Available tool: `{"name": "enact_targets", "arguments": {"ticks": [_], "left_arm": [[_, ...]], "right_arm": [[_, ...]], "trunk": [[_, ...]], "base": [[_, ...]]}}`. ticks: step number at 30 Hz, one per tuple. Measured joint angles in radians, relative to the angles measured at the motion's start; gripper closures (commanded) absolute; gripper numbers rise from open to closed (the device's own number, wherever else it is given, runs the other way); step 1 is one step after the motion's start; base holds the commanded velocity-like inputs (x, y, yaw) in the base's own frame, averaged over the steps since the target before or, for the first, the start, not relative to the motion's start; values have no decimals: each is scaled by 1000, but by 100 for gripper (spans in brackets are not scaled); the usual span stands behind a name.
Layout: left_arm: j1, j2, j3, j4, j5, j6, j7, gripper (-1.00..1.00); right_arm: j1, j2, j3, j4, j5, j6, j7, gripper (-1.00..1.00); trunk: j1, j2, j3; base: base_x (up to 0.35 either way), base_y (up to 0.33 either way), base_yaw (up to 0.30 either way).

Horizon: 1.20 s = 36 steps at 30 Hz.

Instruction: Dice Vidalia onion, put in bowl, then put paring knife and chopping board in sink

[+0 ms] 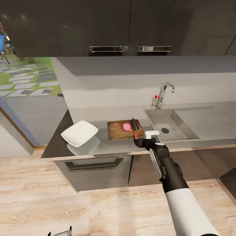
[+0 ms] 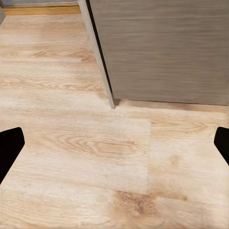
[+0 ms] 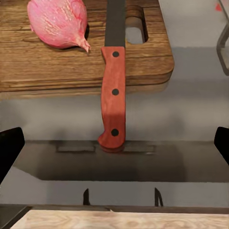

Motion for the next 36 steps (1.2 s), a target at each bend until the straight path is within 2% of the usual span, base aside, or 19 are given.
{"name": "enact_targets", "arguments": {"ticks": [20, 36], "left_arm": [[0, 0, 0, 0, 0, 0, 0, -100], [0, -2, 0, 0, 0, 0, 0, -100]], "right_arm": [[0, 0, 1, 0, 1, 0, 0, -100], [0, 0, 0, 0, 1, 0, 0, -100]], "trunk": [[0, 0, -1], [0, 0, -21]], "base": [[98, 64, 0], [1, 1, 0]]}}
